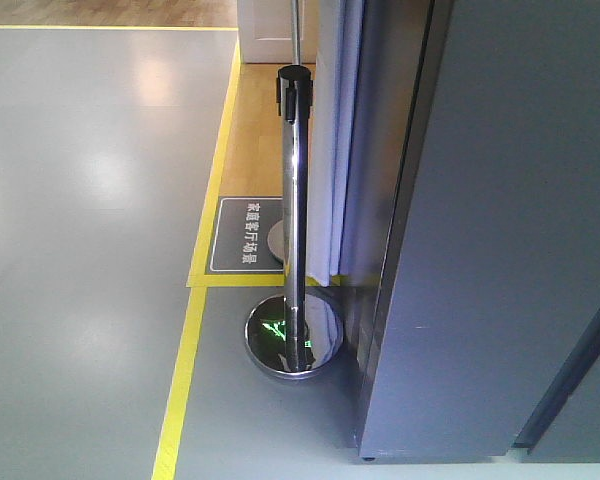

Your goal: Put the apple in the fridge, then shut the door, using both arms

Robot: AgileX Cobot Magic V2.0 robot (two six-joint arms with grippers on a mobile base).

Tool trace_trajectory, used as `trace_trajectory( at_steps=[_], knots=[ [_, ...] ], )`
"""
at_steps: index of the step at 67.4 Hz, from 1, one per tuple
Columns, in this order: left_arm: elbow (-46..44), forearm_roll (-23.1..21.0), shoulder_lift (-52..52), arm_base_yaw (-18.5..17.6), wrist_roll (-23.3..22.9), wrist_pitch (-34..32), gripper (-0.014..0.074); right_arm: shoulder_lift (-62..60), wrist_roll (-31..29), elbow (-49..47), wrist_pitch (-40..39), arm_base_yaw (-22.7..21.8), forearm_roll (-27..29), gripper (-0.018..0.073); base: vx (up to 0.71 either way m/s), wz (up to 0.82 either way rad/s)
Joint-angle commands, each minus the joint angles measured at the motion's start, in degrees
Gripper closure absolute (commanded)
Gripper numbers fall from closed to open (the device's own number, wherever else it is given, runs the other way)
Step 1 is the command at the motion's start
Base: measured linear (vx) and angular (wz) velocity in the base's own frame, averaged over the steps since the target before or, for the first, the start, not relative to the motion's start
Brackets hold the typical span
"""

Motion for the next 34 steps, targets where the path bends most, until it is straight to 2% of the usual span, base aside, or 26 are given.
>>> trace_trajectory(
  at_steps=[1,34],
  knots=[
    [1.56,0.0,-0.92,0.12,0.0,-4.33,0.0602,-0.48,-0.61,0.09,-4.89,0.15,-0.08,0.0561,0.0,0.0],
    [1.56,0.0,-0.92,0.12,0.0,-4.33,0.0602,-0.48,-0.61,0.03,-4.84,0.15,-0.08,0.0561,0.0,0.0]
  ],
)
